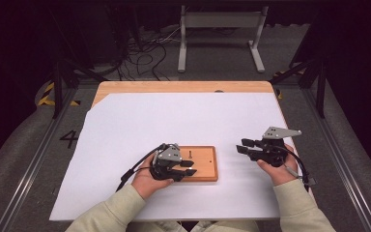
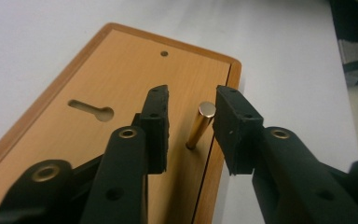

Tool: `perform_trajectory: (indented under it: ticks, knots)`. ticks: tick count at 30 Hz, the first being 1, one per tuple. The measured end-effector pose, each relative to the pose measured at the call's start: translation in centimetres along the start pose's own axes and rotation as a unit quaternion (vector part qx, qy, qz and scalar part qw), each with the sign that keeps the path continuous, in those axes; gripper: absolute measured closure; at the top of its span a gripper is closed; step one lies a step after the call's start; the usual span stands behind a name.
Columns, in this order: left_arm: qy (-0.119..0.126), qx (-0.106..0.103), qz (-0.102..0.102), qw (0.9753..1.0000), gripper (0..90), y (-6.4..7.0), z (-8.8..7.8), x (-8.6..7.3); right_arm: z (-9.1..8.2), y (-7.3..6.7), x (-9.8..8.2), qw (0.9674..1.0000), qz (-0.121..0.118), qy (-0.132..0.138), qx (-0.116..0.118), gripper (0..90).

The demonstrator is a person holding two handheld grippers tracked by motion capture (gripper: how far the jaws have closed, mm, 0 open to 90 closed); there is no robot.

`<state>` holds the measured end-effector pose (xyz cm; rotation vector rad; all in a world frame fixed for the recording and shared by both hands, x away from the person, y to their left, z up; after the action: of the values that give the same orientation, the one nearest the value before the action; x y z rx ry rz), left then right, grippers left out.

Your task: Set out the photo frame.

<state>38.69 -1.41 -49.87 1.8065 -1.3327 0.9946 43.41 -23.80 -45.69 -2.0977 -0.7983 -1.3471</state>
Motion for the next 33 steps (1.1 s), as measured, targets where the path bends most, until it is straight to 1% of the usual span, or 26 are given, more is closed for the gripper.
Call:
perform_trajectory:
  ticks: [3, 5, 7, 8, 9, 10, 11, 12, 13, 15, 17, 18, 22, 23, 24, 25, 27, 28, 29, 32, 33]
  knots:
    - [-0.017, 0.003, 0.016, 0.9997, 70.3, 0.1, 0.3, -0.4, 0.0, -0.1, 0.0, 1.0, 0.001, -0.001, 0.001, 60.7]
    - [-0.027, 0.008, 0.028, 0.9992, 73.9, 0.1, 0.3, -0.7, 0.1, -0.1, 0.0, 1.0, 0.001, -0.002, 0.001, 60.6]
    - [-0.027, 0.011, 0.03, 0.9991, 81.8, 0.1, 0.3, -0.6, 0.1, -0.1, -0.1, 1.0, -0.001, -0.003, 0.0, 60.6]
    - [-0.026, 0.011, 0.033, 0.9991, 83.3, 0.1, 0.3, -0.6, 0.1, -0.1, -0.1, 1.0, -0.002, -0.003, 0.001, 60.6]
    - [-0.026, 0.011, 0.033, 0.9991, 83.5, 0.1, 0.3, -0.6, 0.1, -0.1, -0.1, 1.0, -0.002, -0.003, 0.0, 60.6]
    - [-0.03, 0.016, 0.05, 0.9982, 83.7, 0.2, 0.2, -0.6, 0.1, -0.1, 0.0, 1.0, -0.001, -0.002, 0.0, 60.6]
    - [-0.031, 0.019, 0.062, 0.9974, 83.8, 0.2, 0.3, -0.5, 0.1, -0.1, -0.1, 1.0, -0.002, -0.003, 0.0, 60.6]
    - [-0.033, 0.024, 0.068, 0.9968, 83.8, 0.3, 0.2, -0.5, 0.1, -0.1, -0.1, 1.0, -0.002, -0.003, 0.0, 60.7]
    - [-0.033, 0.024, 0.068, 0.9968, 83.8, 0.3, 0.2, -0.5, 0.1, -0.1, -0.1, 1.0, -0.002, -0.003, 0.0, 60.7]
    - [-0.034, 0.028, 0.077, 0.996, 83.8, 0.3, 0.2, -0.6, 0.1, -0.1, -0.1, 1.0, -0.003, -0.004, 0.0, 60.7]
    - [-0.039, 0.037, 0.091, 0.9944, 83.8, 0.5, 0.2, -0.6, 0.1, -0.1, 0.0, 1.0, -0.003, -0.004, 0.001, 60.7]
    - [-0.041, 0.046, 0.104, 0.9927, 83.6, 0.5, 0.3, -0.6, 0.2, -0.1, 0.0, 1.0, -0.004, -0.003, 0.001, 60.7]
    - [-0.043, 0.055, 0.133, 0.9886, 83.0, 0.7, 0.2, -0.6, 0.3, -0.2, -0.1, 0.9999, -0.006, -0.008, -0.001, 60.1]
    - [-0.044, 0.06, 0.147, 0.9864, 82.9, 0.8, 0.2, -0.6, 0.4, -0.2, -0.1, 0.9999, -0.008, -0.008, -0.002, 60.1]
    - [-0.046, 0.065, 0.156, 0.9845, 82.9, 1.0, 0.2, -0.6, 0.4, -0.2, -0.1, 0.9999, -0.01, -0.009, -0.005, 60.3]
    - [-0.047, 0.071, 0.168, 0.982, 82.9, 1.1, 0.2, -0.6, 0.4, -0.2, -0.1, 0.9998, -0.012, -0.011, -0.007, 60.5]
    - [-0.051, 0.087, 0.209, 0.9726, 82.1, 1.5, 0.2, -0.6, 0.4, -0.3, -0.1, 0.9998, -0.014, -0.01, -0.005, 60.8]
    - [-0.053, 0.091, 0.221, 0.9696, 82.0, 1.6, 0.2, -0.6, 0.4, -0.3, -0.1, 0.9998, -0.017, -0.011, -0.005, 60.8]
    - [-0.054, 0.098, 0.239, 0.9644, 82.2, 1.9, 0.2, -0.6, 0.5, -0.3, 0.0, 0.9998, -0.019, -0.011, -0.005, 61.1]
    - [-0.056, 0.111, 0.266, 0.9557, 82.2, 2.1, 0.2, -0.6, 0.5, -0.4, 0.0, 0.9997, -0.021, -0.012, -0.005, 61.7]
    - [-0.057, 0.112, 0.27, 0.9546, 82.3, 2.2, 0.2, -0.7, 0.5, -0.5, 0.1, 0.9997, -0.021, -0.011, -0.004, 61.7]
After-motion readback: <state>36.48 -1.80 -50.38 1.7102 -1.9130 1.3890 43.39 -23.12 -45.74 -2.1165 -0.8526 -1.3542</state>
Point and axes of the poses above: each handheld gripper's, and its own axes: z roughly forward along the jaws, x roughly out of its top, y roughly to its right, the point moved 9 cm from there along z, roughly forward along the jaws, and after that the axes turned 9 degrees about y, right-handed, at the moved point
